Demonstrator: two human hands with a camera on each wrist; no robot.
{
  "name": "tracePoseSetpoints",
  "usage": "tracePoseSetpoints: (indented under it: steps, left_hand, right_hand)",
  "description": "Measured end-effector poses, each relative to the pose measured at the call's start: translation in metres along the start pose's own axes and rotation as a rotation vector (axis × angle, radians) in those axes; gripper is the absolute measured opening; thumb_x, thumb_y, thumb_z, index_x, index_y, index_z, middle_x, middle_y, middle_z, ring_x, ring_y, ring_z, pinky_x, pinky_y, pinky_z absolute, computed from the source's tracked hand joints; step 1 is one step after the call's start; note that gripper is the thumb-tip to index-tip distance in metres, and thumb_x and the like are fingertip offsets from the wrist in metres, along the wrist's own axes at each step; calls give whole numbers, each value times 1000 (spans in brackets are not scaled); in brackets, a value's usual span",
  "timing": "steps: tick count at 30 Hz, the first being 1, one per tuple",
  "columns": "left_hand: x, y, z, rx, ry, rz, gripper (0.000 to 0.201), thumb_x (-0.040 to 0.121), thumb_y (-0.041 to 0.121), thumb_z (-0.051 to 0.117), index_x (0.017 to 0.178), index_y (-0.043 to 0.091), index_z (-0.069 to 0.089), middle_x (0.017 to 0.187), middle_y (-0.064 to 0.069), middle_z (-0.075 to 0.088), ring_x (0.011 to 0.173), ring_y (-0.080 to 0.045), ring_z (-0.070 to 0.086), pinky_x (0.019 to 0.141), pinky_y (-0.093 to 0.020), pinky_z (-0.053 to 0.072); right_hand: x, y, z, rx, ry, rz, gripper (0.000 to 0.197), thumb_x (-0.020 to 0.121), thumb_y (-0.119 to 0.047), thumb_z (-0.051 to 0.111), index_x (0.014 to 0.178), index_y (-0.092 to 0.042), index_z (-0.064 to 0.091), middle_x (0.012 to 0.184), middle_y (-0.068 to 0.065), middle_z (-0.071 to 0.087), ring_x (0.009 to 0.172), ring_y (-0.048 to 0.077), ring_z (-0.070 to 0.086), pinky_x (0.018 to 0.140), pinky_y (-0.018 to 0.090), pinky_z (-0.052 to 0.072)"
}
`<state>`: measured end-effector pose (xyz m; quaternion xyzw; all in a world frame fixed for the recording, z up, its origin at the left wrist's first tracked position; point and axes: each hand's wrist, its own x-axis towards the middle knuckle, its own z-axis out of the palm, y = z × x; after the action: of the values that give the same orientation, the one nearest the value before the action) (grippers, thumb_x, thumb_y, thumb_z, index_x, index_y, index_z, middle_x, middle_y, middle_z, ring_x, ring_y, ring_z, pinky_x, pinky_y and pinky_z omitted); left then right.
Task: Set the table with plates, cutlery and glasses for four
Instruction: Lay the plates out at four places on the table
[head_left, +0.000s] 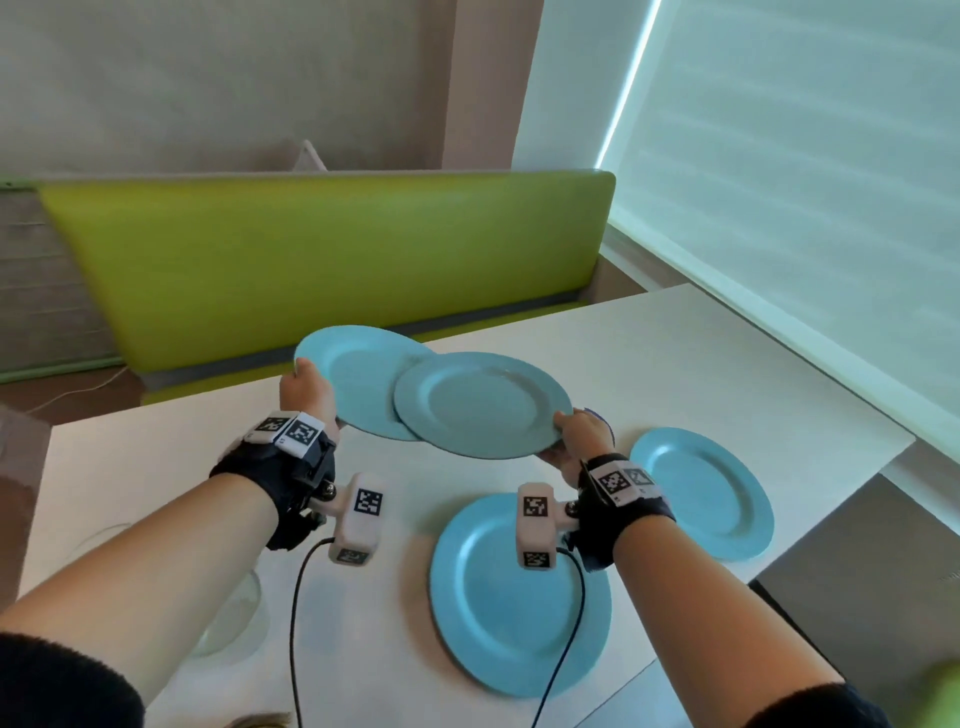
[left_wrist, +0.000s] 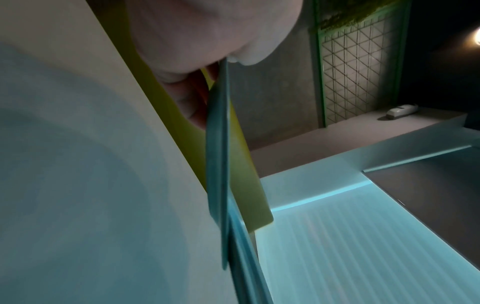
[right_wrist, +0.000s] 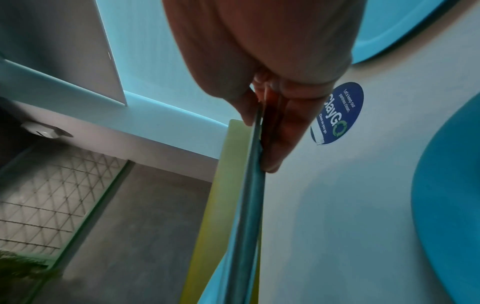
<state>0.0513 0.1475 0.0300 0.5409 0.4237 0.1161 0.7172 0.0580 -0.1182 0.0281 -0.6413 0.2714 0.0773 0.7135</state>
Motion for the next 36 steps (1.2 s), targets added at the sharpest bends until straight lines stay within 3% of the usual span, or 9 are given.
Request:
tracePoseSetpoints:
  steps: [4,6,8,12,16,21,24,30,36]
  left_hand:
    - [30,16,-22,-20,153,53,50,100,38,26,139,11,41,140,-12,48,123,-34,52,97,-49,48]
    - [42,18,-30,-8,223,93,50,99,37,26,138,8,41,141,-15,47,125,-36,50,101,-50,44]
    - [51,20,-36,-41,270,105,50,99,37,27,137,6,41,140,-16,48,124,-36,51,101,-50,44]
    - [64,17,-42,-93,297,86,50,98,39,28,137,11,41,138,-15,49,121,-34,53,99,-51,46]
    - [69,13,-43,-128,290,59,47,98,40,29,136,16,41,137,-12,50,119,-33,55,97,-51,48]
    - [73,9,-42,-150,283,28,44,99,39,30,137,21,43,134,-9,53,117,-31,57,92,-47,51]
    - [75,6,-40,-139,261,2,44,100,39,30,137,19,41,134,-10,53,117,-32,56,82,-42,52]
    - [74,3,-38,-119,255,-8,47,100,39,30,137,13,41,134,-13,53,116,-33,57,76,-39,50]
    - [70,1,-38,-131,235,-24,46,100,40,29,137,15,41,133,-13,53,115,-32,58,73,-39,50]
  right_hand:
    - [20,4,11,26,43,-2,32,96,2,35,124,-1,50,105,15,53,71,24,55,63,43,51]
    - [28,8,16,38,49,26,32,96,4,33,122,-2,52,104,15,52,83,30,56,75,46,50]
    - [36,15,23,17,48,50,32,95,5,33,119,-3,54,103,17,54,91,32,54,78,49,49]
    - [48,31,39,-5,41,90,30,93,6,37,114,-5,55,95,16,59,81,32,58,85,56,50]
    - [57,44,52,-4,25,128,27,91,8,40,107,-6,56,85,16,61,82,34,59,83,56,51]
    - [70,56,65,-49,3,194,25,91,5,48,115,4,55,99,22,58,98,41,60,90,57,49]
    - [74,60,75,-149,-106,273,41,93,-2,53,132,4,43,124,23,52,118,39,54,85,45,54]
    - [75,62,95,-222,-173,333,46,85,-4,66,127,4,48,105,22,55,92,39,59,77,42,54]
    - [74,63,99,-215,-204,333,50,84,-5,67,130,0,47,129,22,52,109,42,58,77,39,53]
